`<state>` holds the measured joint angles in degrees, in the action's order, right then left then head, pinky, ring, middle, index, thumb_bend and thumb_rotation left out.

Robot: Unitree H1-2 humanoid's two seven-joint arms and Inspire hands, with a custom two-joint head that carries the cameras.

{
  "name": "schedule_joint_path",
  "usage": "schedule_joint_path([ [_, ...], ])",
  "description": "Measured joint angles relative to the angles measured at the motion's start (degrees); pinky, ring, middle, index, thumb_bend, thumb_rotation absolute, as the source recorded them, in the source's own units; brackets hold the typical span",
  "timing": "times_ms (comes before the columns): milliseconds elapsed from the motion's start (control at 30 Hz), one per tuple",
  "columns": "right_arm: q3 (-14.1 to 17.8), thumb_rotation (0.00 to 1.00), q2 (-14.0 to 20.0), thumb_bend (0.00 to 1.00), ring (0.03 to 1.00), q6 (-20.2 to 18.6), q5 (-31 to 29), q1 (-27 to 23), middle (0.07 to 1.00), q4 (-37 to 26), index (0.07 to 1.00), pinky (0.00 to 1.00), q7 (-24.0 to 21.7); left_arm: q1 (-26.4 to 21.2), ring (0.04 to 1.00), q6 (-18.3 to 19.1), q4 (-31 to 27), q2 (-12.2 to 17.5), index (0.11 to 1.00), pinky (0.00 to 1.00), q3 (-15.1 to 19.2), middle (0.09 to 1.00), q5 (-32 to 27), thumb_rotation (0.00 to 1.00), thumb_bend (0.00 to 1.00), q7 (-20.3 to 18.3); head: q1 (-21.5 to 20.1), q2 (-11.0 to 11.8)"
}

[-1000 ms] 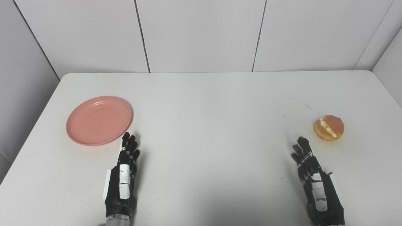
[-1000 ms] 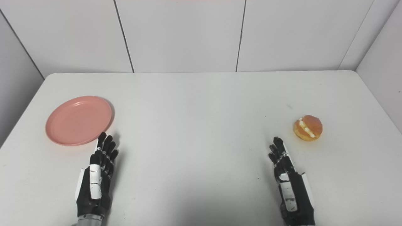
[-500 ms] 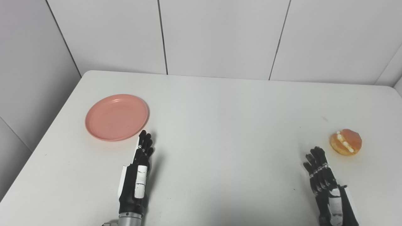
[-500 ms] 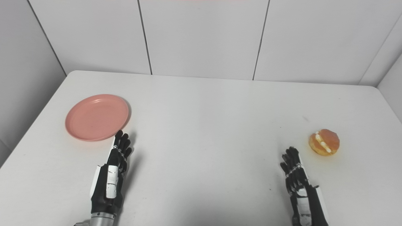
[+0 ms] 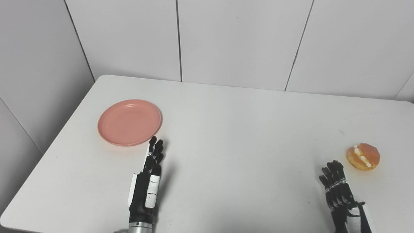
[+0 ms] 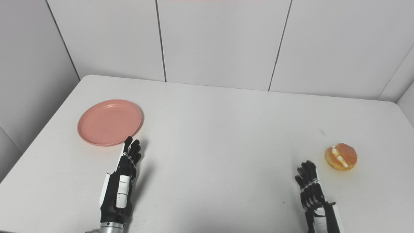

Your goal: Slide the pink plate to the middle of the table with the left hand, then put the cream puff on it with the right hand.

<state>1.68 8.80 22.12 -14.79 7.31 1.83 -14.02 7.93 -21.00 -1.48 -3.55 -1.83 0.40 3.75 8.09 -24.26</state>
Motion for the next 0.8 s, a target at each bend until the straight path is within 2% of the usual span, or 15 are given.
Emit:
schedule_joint_path([
  [100, 0.0, 0.99, 0.0, 0.89, 1.000, 0.8, 0.0, -0.2, 1.000, 0.7, 0.999, 1.00, -0.3, -0.1, 0.983, -0.7, 0.4, 0.0, 1.000, 1.00, -0.1, 0.979, 0.7, 0.98, 0.73, 0.4, 0.2, 0.5],
  [267, 0.1, 0.99, -0.1, 0.88, 1.000, 2.2, 0.0, -0.8, 1.000, 1.7, 0.996, 1.00, -0.5, -0.3, 0.992, -1.3, 1.0, -0.1, 0.996, 1.00, -0.1, 0.984, 0.8, 0.95, 0.79, 0.5, -0.3, 1.7],
  [400, 0.0, 0.98, -0.2, 0.89, 1.000, 2.6, 0.0, -1.2, 1.000, 2.0, 0.991, 1.00, -0.5, -0.3, 0.968, -0.9, 0.5, -0.1, 0.903, 0.98, 0.1, 0.957, -0.3, 0.93, 0.85, 0.5, -0.1, 1.8],
  [433, 0.0, 0.98, -0.2, 0.90, 1.000, 2.6, 0.0, -1.2, 1.000, 2.0, 0.994, 1.00, -0.5, -0.2, 0.956, -0.5, 0.2, -0.1, 0.878, 0.97, 0.1, 0.944, -0.3, 0.93, 0.85, 0.4, 0.3, 2.0],
  [600, -0.2, 0.97, -0.3, 0.91, 1.000, 2.7, 0.0, -1.5, 1.000, 2.0, 0.996, 1.00, -0.5, 0.0, 0.975, 2.1, -1.7, 0.1, 0.863, 0.99, 0.3, 0.952, -0.3, 0.91, 0.92, 0.3, 0.5, 2.5],
  [700, -0.3, 0.98, -0.5, 0.90, 1.000, 2.7, 0.0, -1.7, 1.000, 2.0, 0.994, 1.00, -0.5, 0.0, 0.908, 4.3, -3.3, 0.5, 0.836, 0.96, 0.7, 0.884, -0.3, 0.91, 0.90, 0.1, 0.4, 2.8],
  [800, -0.4, 0.98, -0.7, 0.90, 1.000, 2.7, 0.0, -1.8, 1.000, 2.0, 0.992, 1.00, -0.5, -0.9, 0.873, 5.8, -5.1, 1.3, 0.827, 0.93, 1.3, 0.858, -0.2, 0.91, 0.90, -0.2, 0.4, 3.0],
])
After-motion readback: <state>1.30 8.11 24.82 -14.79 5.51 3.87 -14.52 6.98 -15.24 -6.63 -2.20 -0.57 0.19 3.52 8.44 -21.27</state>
